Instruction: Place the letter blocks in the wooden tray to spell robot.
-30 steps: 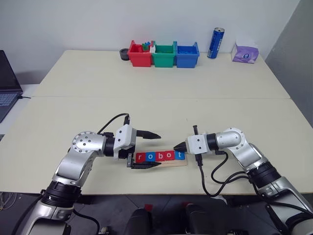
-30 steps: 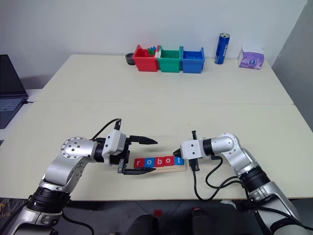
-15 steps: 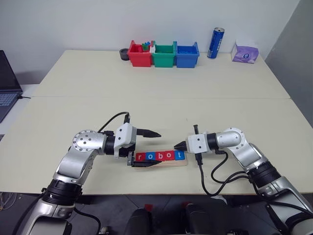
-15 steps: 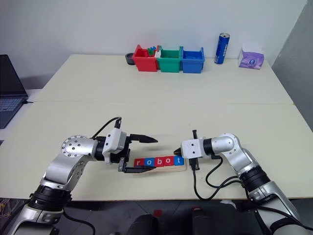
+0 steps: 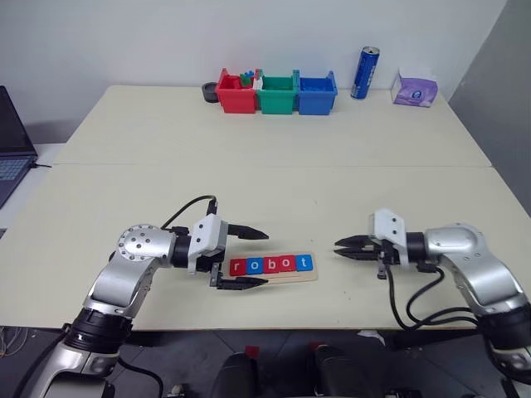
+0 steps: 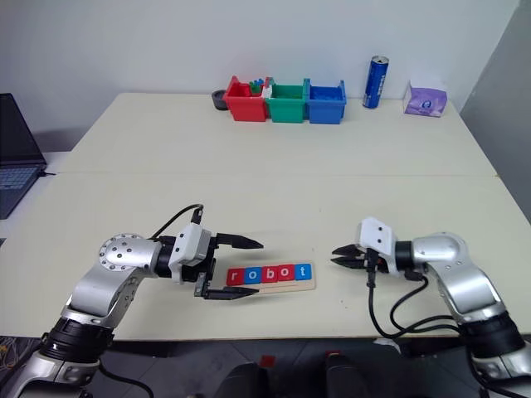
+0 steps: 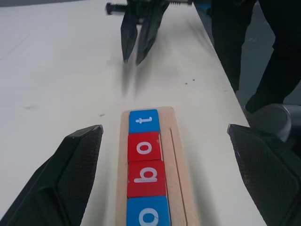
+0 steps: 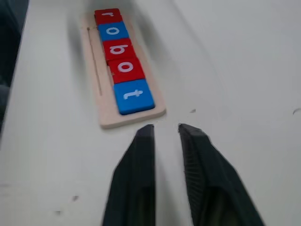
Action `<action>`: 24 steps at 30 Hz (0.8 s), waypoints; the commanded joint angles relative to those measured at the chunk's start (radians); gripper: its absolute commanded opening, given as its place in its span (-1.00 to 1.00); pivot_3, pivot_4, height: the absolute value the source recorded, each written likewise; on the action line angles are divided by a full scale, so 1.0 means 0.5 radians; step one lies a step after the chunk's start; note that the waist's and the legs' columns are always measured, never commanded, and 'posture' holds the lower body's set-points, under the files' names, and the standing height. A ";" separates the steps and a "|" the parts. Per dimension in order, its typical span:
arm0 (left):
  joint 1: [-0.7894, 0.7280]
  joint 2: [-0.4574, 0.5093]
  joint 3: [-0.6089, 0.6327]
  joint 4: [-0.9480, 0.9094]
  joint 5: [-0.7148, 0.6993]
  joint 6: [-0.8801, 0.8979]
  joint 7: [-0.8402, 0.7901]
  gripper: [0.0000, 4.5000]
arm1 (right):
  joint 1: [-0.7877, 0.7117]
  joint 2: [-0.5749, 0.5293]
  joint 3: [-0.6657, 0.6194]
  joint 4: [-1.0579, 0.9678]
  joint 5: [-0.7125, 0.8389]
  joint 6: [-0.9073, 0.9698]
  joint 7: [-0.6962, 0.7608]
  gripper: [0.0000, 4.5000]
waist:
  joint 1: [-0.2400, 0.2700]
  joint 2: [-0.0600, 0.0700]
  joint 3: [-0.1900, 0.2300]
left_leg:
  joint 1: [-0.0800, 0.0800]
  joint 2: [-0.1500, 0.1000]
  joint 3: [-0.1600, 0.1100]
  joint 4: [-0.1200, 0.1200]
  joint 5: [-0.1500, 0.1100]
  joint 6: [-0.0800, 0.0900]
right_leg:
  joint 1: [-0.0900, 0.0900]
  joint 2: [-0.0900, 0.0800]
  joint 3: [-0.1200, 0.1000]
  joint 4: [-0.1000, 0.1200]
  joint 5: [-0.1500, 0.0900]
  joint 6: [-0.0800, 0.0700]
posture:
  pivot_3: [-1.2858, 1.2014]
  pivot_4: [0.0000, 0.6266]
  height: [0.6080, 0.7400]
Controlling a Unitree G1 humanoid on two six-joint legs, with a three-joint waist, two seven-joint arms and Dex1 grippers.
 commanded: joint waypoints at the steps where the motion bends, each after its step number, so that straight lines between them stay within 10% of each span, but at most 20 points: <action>1: 0.063 0.048 0.094 -0.108 -0.056 -0.006 0.012 1.00 | 0.076 -0.045 -0.164 -0.282 0.179 0.215 -0.086 -0.11 | -0.003 0.000 0.000 | 0.000 0.000 0.000 0.000 0.000 0.000 | 0.000 0.001 0.000 0.000 0.000 0.000 | 0.03 -0.52 1.00; 8: 0.324 0.131 0.245 -0.269 -0.103 0.061 0.121 1.00 | 0.344 -0.034 -0.290 -0.706 0.312 0.450 -0.330 0.98 | 0.003 0.000 0.000 | -0.001 0.002 0.000 -0.001 0.000 0.000 | 0.000 0.000 0.002 -0.001 -0.001 0.001 | 0.03 -0.52 1.00; 24: 0.422 0.239 0.380 -0.327 -0.085 0.221 0.281 1.00 | 0.406 0.004 -0.099 -0.569 0.178 0.148 -0.384 0.98 | 0.004 -0.002 0.001 | 0.001 0.000 0.001 0.000 0.000 0.000 | 0.001 0.001 0.000 -0.002 -0.001 0.001 | 0.03 -0.52 1.00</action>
